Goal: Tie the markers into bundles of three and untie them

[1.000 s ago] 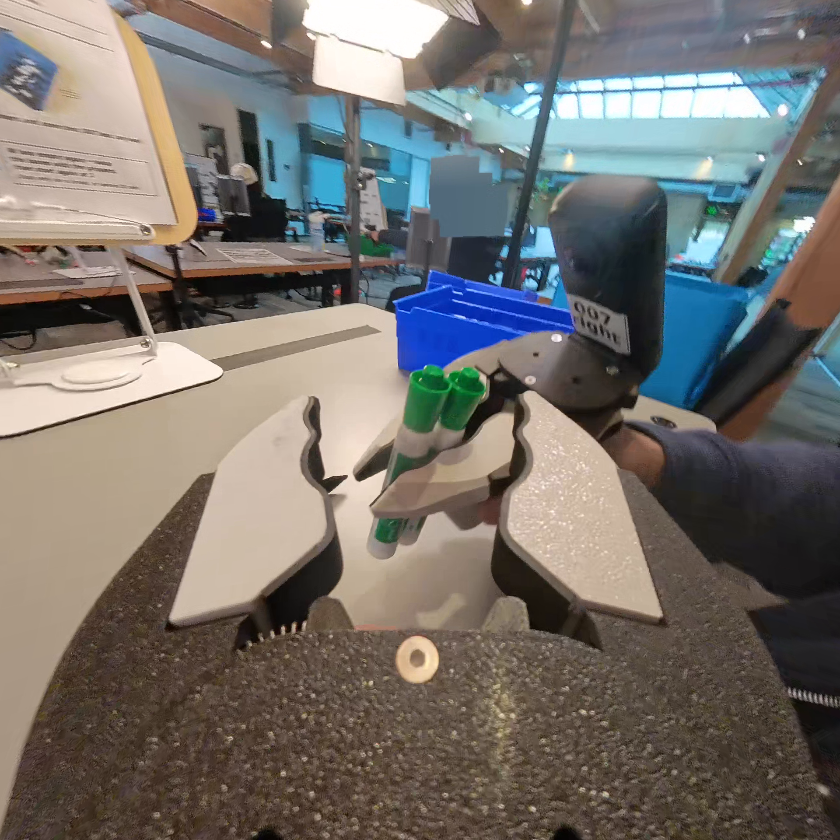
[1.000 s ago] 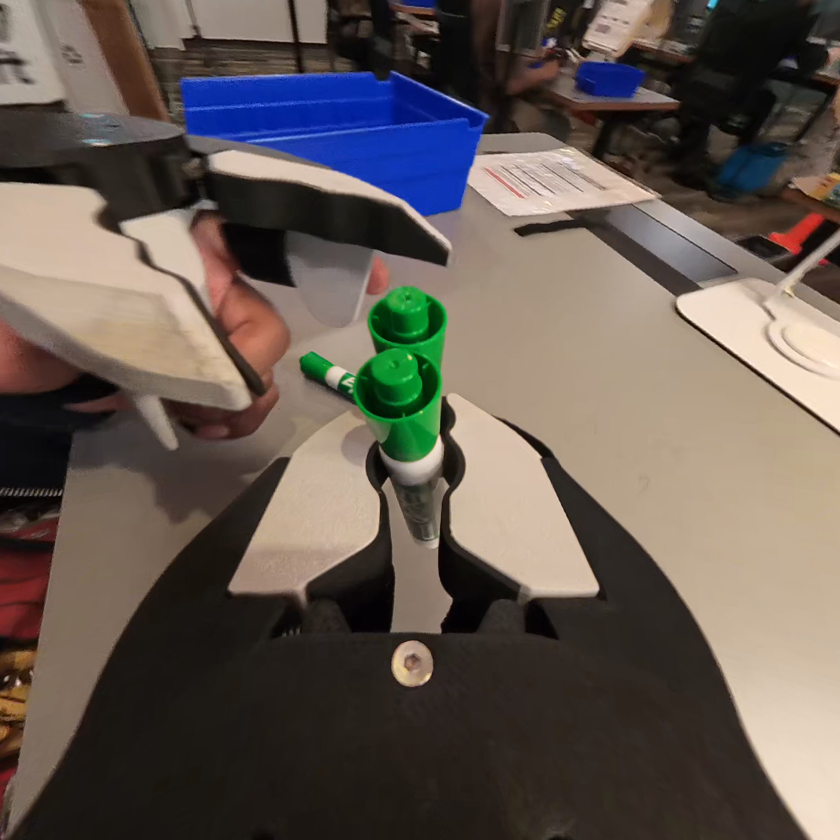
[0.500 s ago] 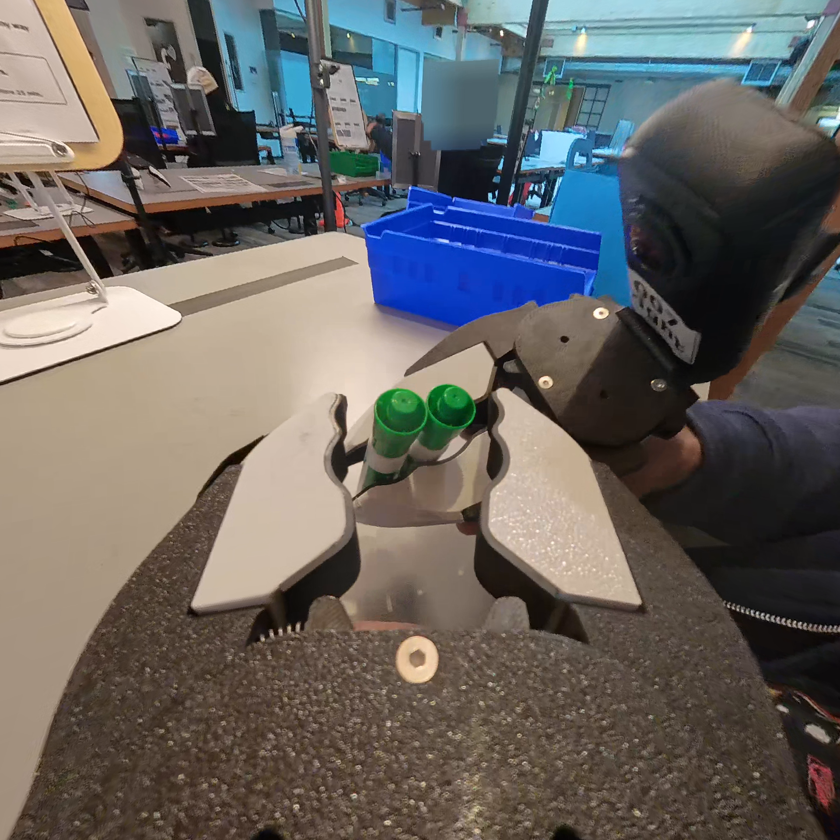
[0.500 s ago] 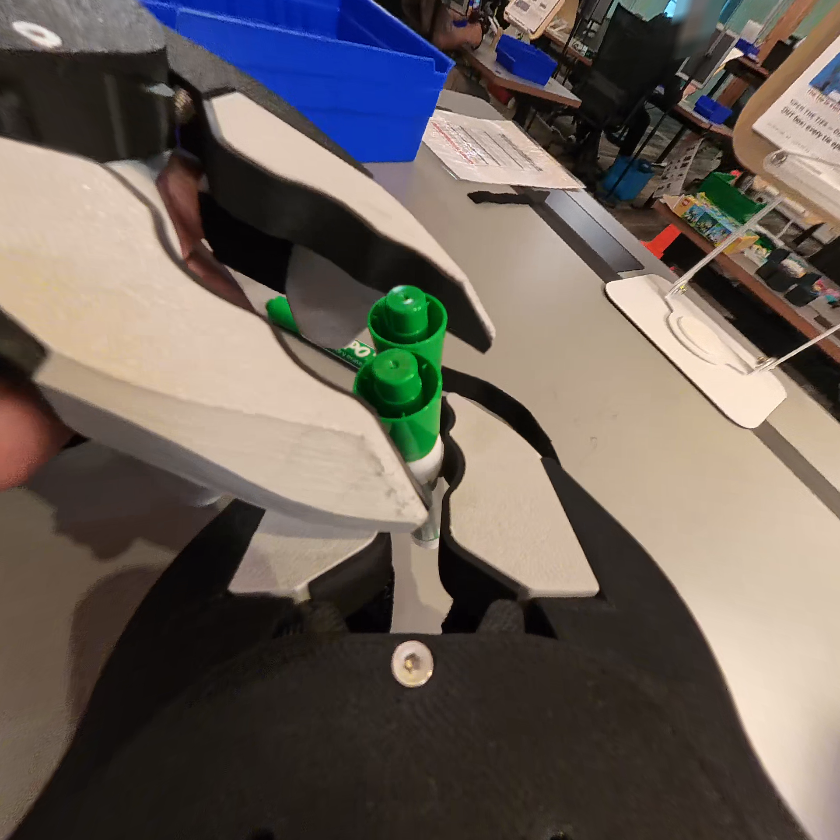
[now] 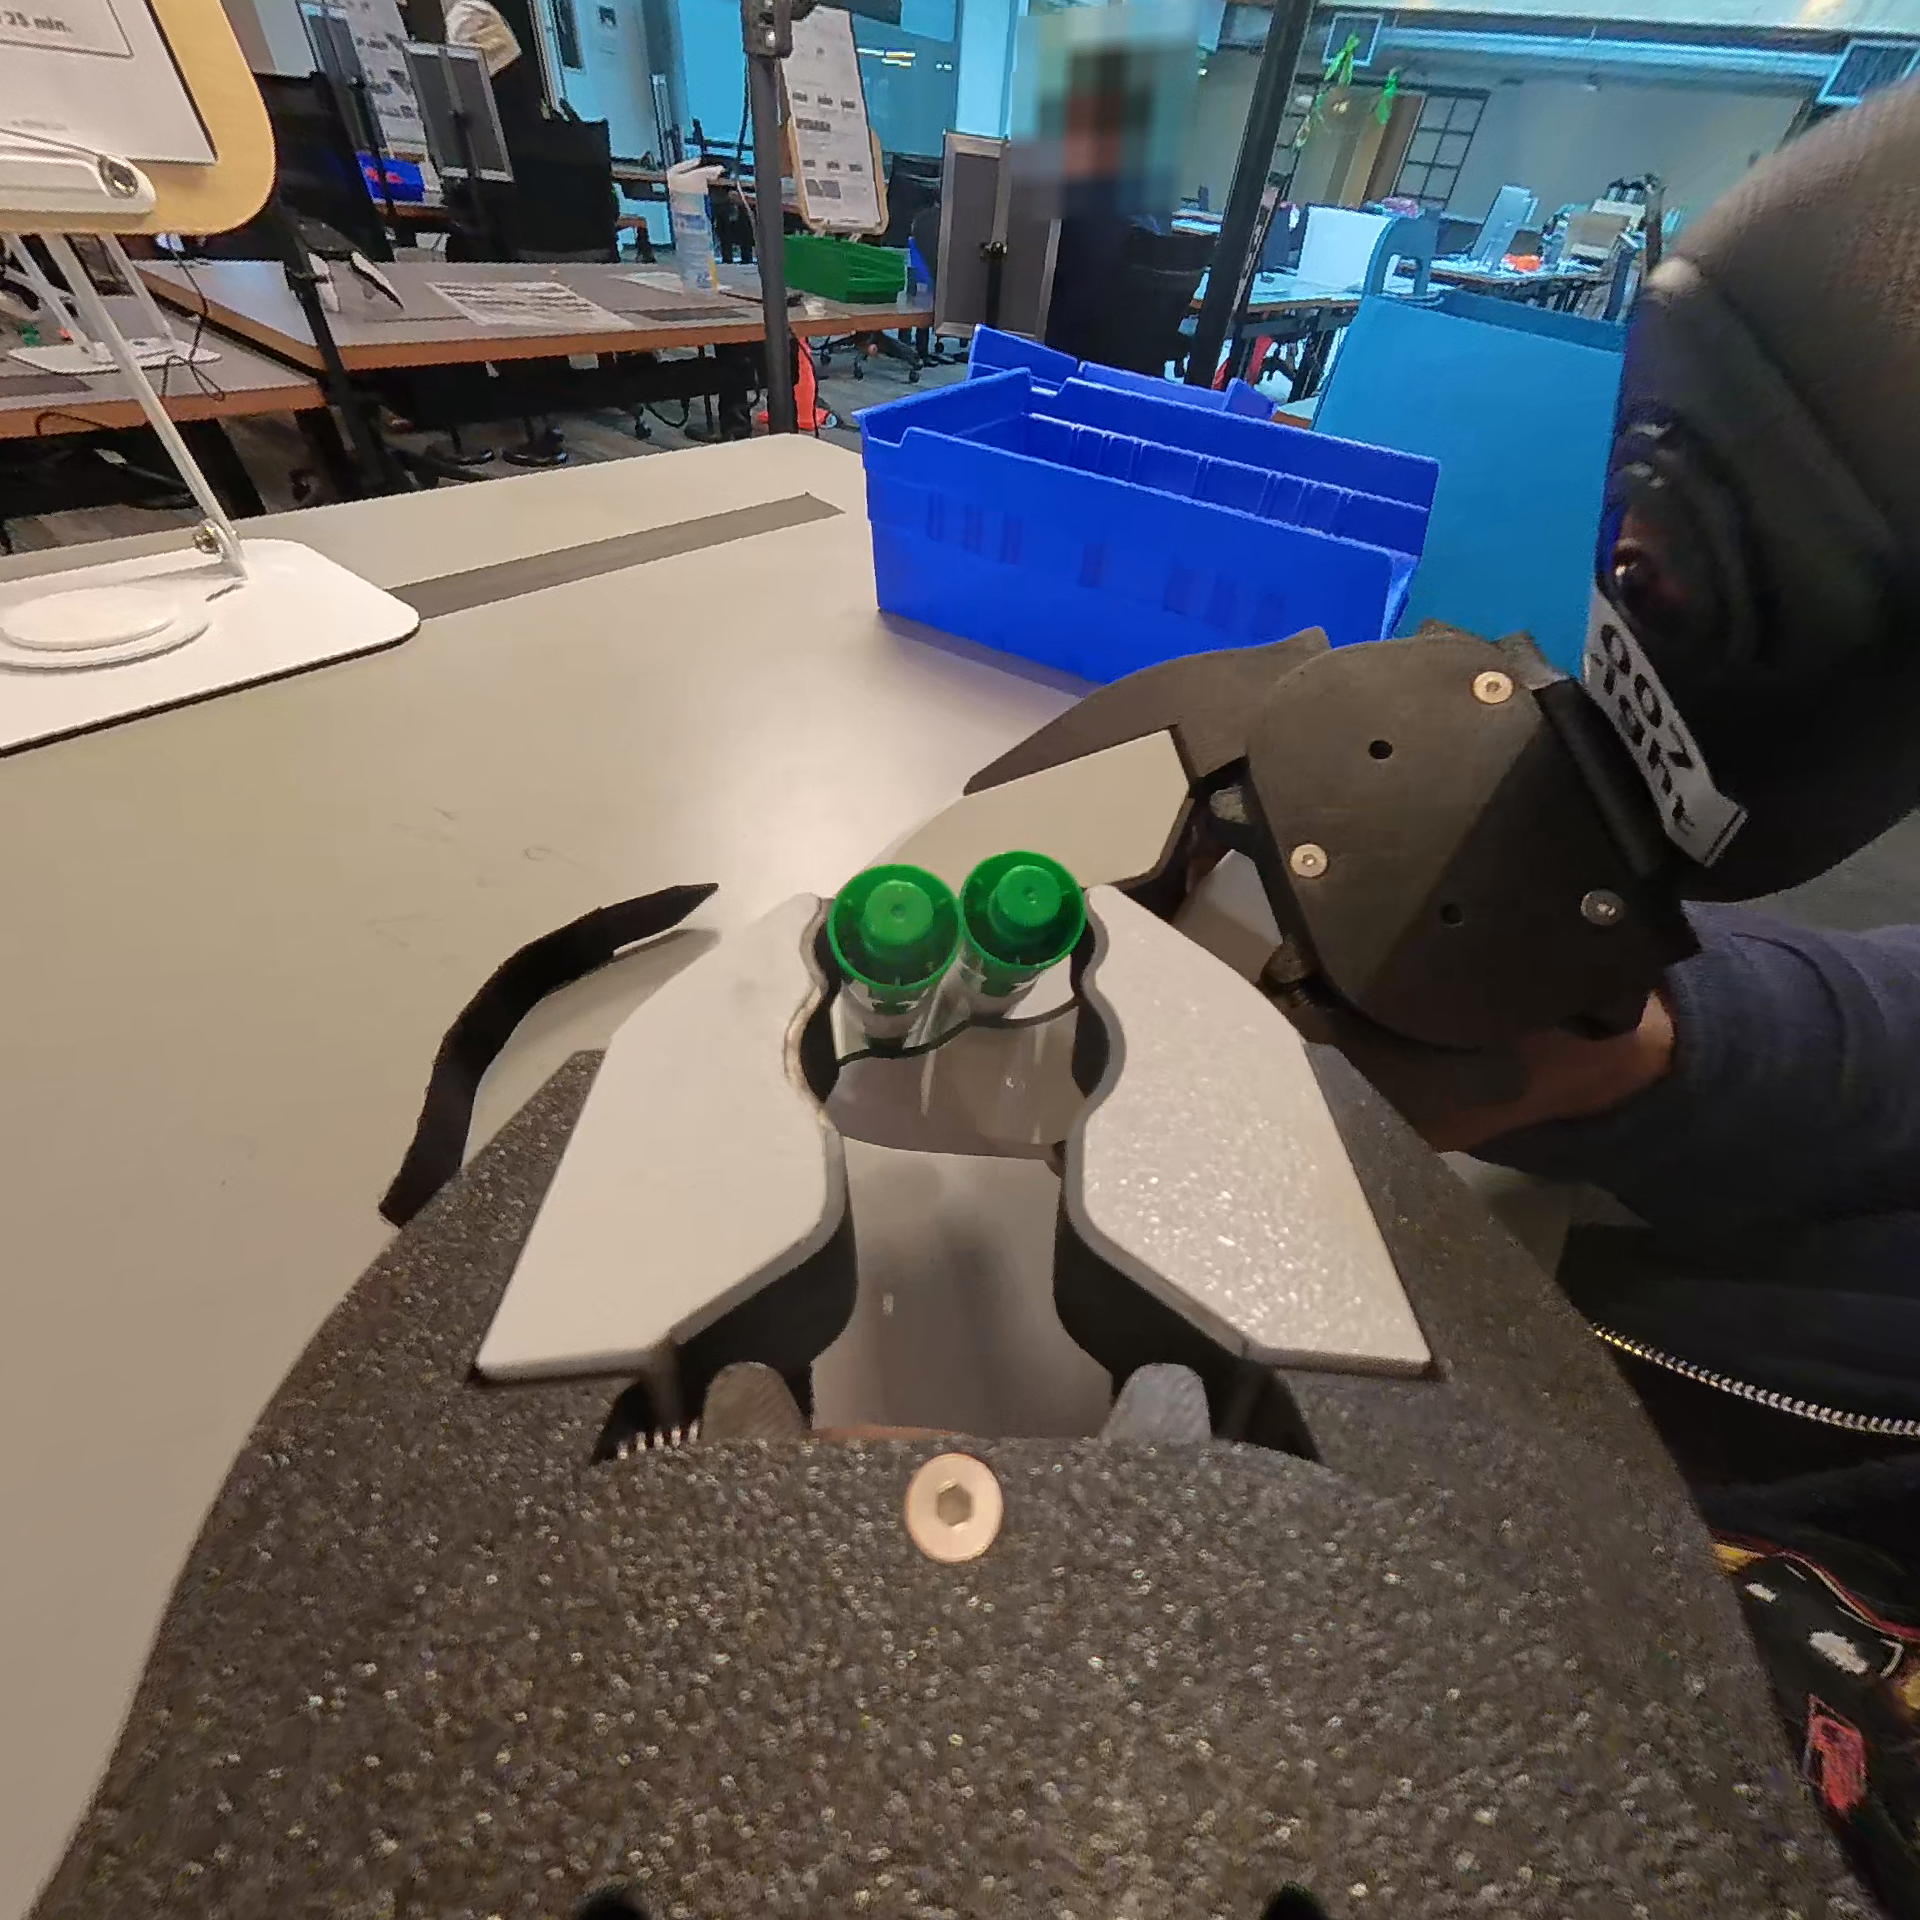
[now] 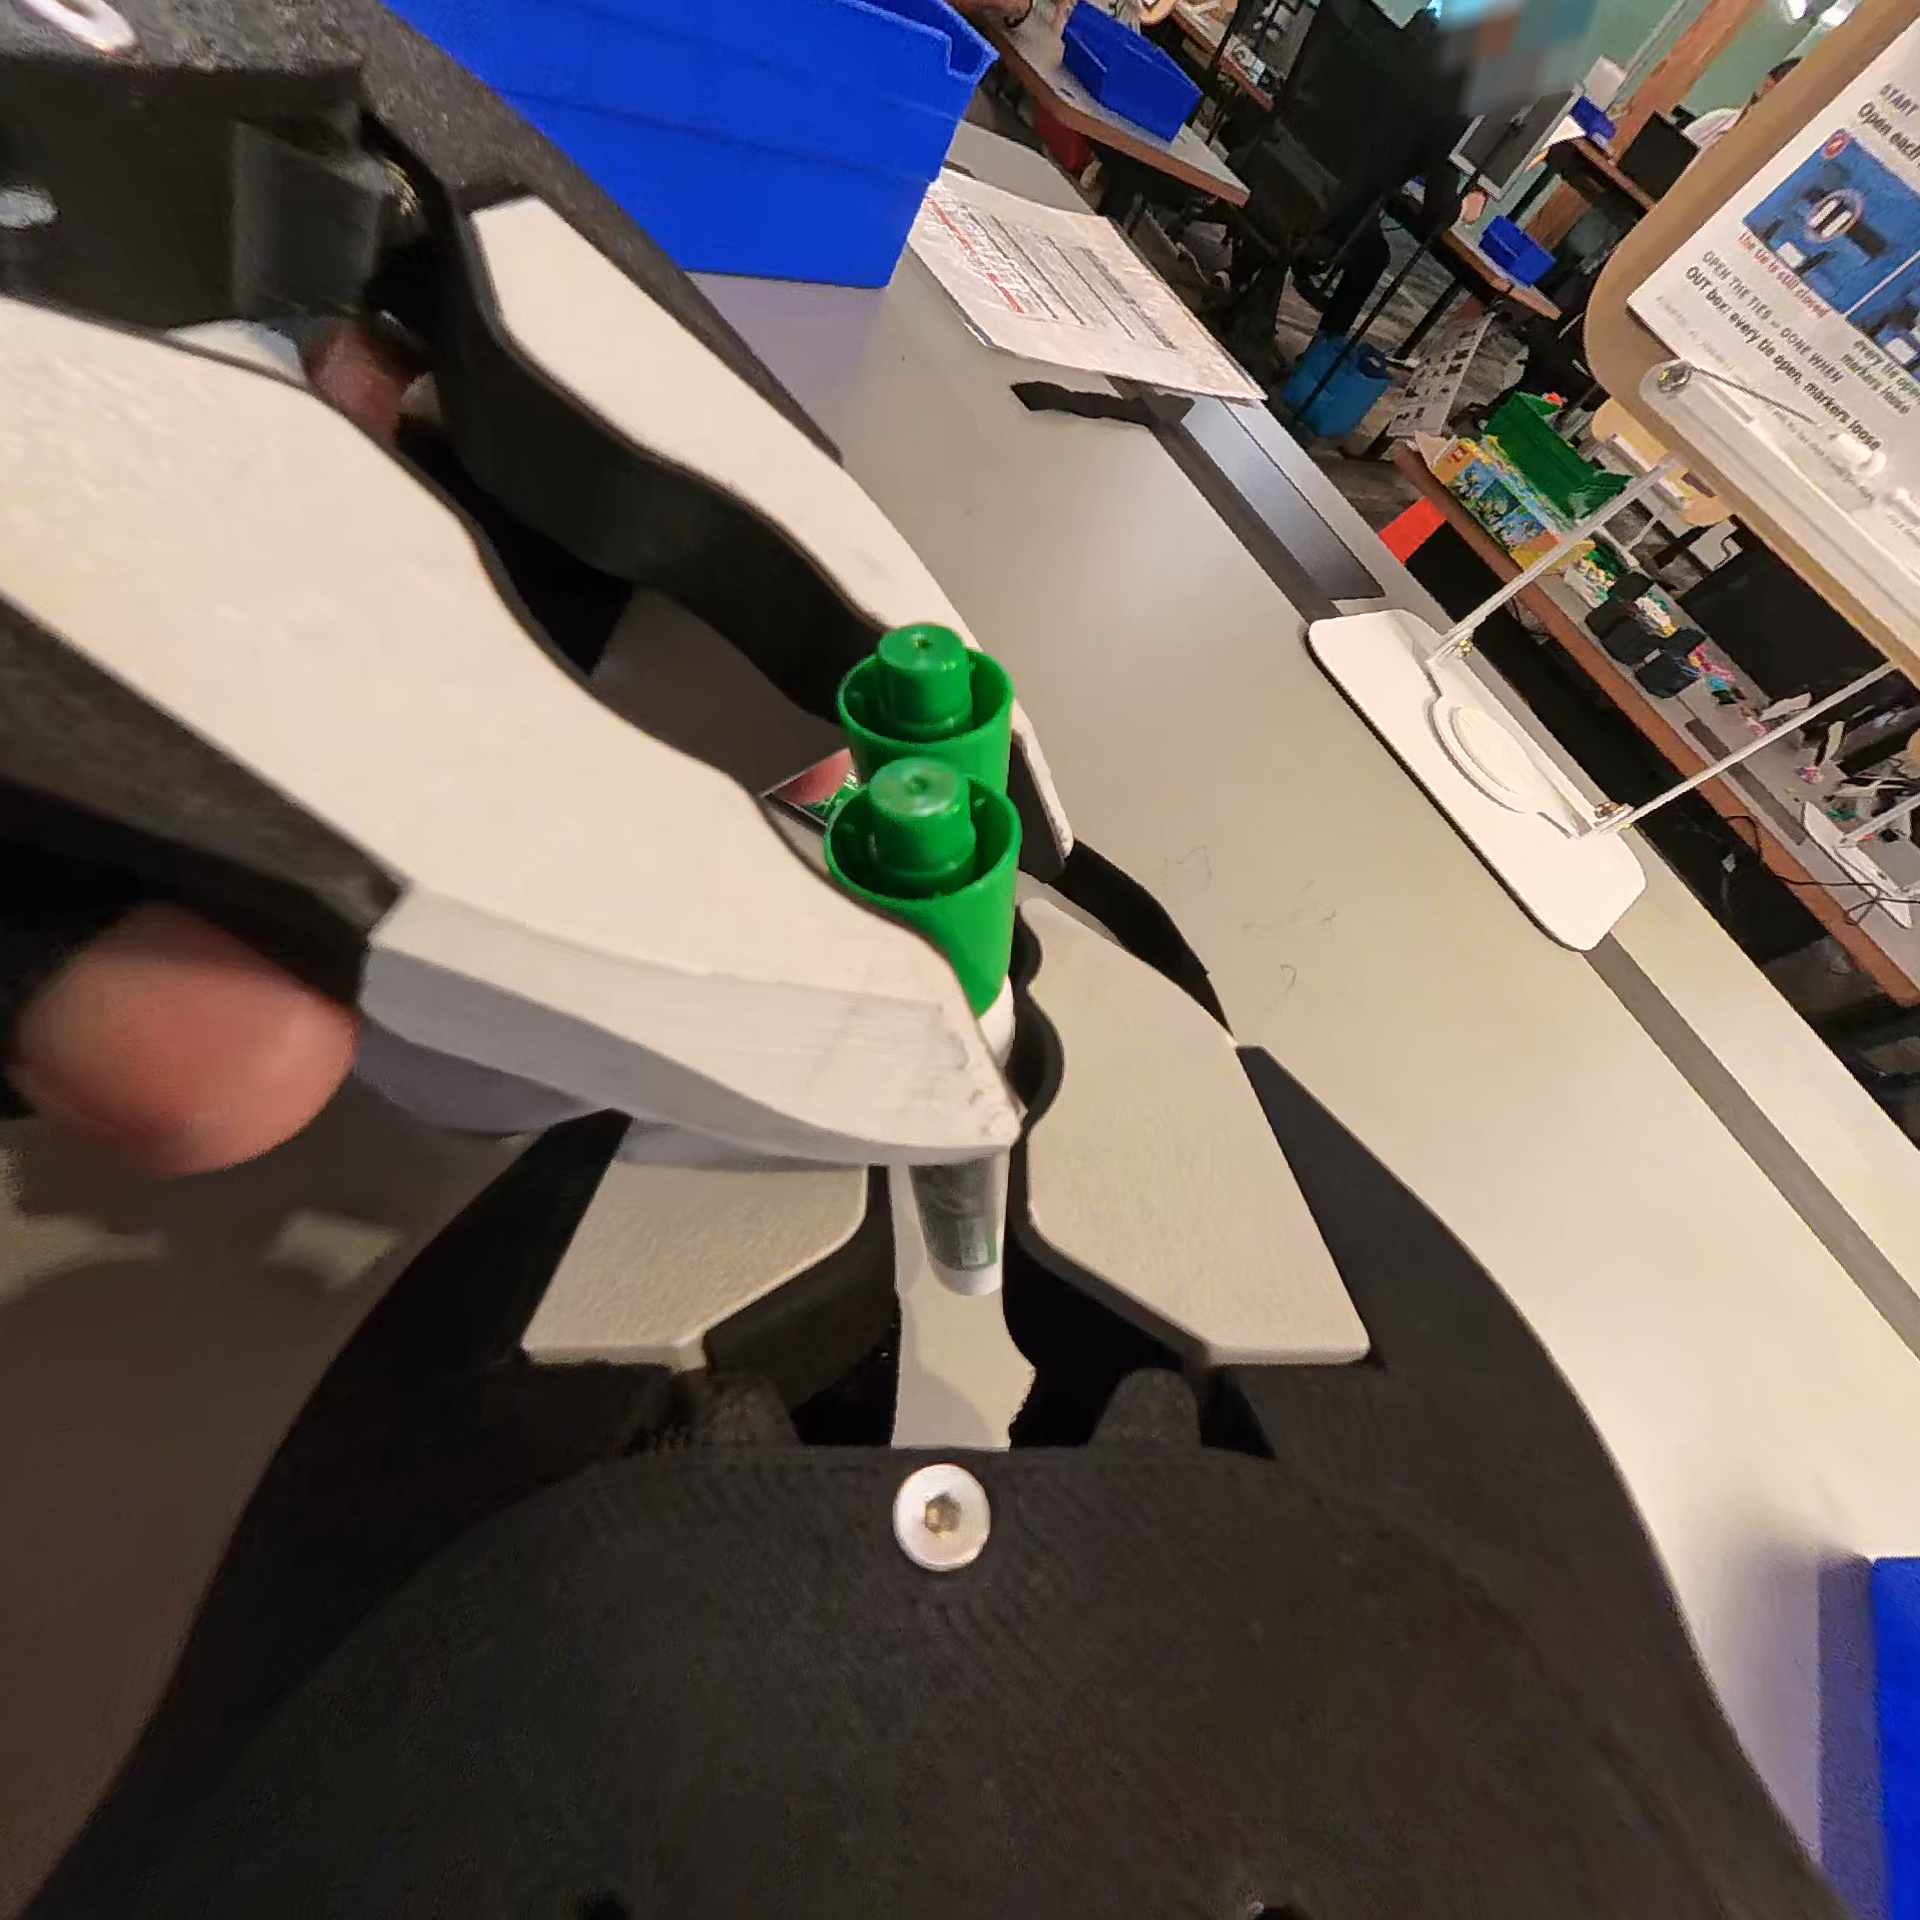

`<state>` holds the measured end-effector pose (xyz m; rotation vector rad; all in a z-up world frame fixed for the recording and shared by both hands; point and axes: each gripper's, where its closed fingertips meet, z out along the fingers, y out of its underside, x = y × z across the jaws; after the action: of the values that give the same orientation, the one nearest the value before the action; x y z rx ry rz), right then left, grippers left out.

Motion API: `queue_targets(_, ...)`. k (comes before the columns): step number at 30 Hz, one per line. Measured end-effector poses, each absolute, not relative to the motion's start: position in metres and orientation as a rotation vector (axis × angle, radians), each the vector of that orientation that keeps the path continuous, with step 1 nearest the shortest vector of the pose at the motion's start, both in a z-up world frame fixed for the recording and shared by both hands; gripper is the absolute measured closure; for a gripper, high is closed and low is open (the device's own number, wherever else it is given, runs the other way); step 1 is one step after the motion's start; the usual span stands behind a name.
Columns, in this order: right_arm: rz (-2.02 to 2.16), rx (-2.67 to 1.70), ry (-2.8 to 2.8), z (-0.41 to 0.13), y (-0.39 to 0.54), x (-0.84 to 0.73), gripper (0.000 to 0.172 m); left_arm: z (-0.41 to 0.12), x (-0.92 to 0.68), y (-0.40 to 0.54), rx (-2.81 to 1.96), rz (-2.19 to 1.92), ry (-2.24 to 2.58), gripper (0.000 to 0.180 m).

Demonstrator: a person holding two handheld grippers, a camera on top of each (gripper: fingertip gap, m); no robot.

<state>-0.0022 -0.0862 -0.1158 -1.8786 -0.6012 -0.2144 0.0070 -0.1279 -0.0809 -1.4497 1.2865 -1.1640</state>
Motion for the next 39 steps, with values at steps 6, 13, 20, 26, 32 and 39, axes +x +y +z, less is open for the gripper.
queue_targets(6,-0.202,-1.869,-0.599,-0.115,-0.087,-0.003,0.153,-0.079,0.006,-0.127,-1.438,-1.178,1.266,0.139)
queue_targets(13,-0.051,-1.876,-0.679,-0.116,-0.093,-0.015,0.153,-0.076,0.006,-0.138,-1.294,-1.178,1.431,0.139)
queue_targets(20,0.478,-1.895,-1.024,-0.126,-0.135,-0.054,0.153,-0.073,-0.029,-0.168,-0.619,-1.187,1.904,0.113)
queue_targets(26,0.878,-1.816,-1.204,-0.12,-0.168,-0.072,0.152,-0.063,-0.048,-0.182,-0.334,-1.526,2.024,0.11)
queue_targets(32,1.135,-1.717,-1.299,-0.115,-0.189,-0.083,0.152,-0.067,-0.05,-0.191,-0.181,-1.597,2.176,0.114)
queue_targets(39,1.289,-1.605,-1.374,-0.114,-0.206,-0.091,0.152,-0.068,-0.047,-0.204,-0.155,-1.831,2.192,0.118)
